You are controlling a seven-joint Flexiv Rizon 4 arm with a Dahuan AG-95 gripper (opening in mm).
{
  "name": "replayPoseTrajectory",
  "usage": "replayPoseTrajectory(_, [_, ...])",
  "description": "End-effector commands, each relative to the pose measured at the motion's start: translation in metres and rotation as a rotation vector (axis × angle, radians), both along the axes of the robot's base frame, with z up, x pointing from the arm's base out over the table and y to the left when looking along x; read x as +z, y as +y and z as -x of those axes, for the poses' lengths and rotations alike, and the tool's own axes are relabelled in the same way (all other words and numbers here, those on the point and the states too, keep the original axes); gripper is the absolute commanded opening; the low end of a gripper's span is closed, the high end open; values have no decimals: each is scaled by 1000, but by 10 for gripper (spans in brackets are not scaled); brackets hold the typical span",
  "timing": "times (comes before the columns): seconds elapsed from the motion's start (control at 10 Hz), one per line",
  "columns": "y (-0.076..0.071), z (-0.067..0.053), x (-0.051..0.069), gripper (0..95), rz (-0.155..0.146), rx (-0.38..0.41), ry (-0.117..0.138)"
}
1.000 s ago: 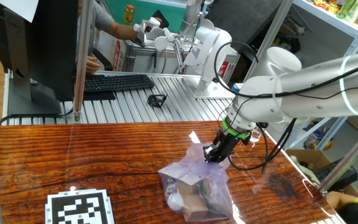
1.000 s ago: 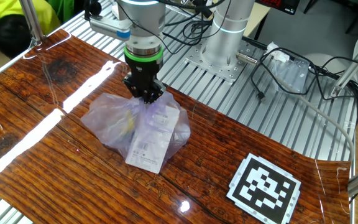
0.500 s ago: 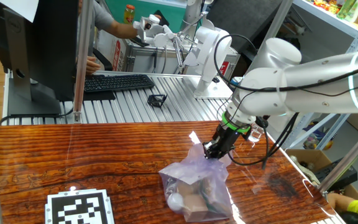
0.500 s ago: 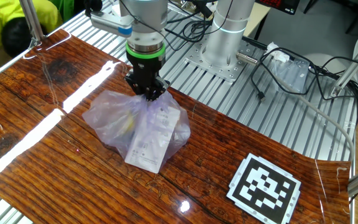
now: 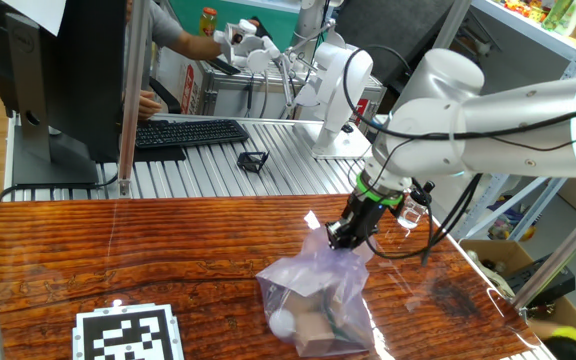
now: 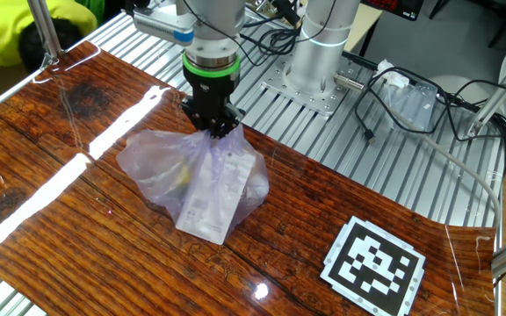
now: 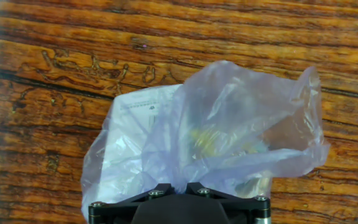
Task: Pick up a bag of things
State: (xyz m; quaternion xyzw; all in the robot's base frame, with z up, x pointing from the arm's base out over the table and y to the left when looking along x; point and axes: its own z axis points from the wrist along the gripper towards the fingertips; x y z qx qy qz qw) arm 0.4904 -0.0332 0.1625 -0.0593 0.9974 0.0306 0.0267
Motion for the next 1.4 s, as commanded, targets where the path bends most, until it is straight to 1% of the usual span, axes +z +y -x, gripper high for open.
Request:
replayPoseTrajectory(0.1, [0,-1,6,0,8,0,3])
replayPoseTrajectory(0.2, [1,-1,8,0,8,0,5])
replayPoseTrajectory(0.5, [4,-3,20,0,8,1,8])
replayPoseTrajectory(0.7, [4,-5,27,0,10,5,10])
replayPoseTrajectory(1.0, [7,-7,38,0,28,5,14])
replayPoseTrajectory(1.3, [7,-8,45,0,36,6,18])
replayPoseTrajectory(1.4, [7,-7,48,0,44,6,19])
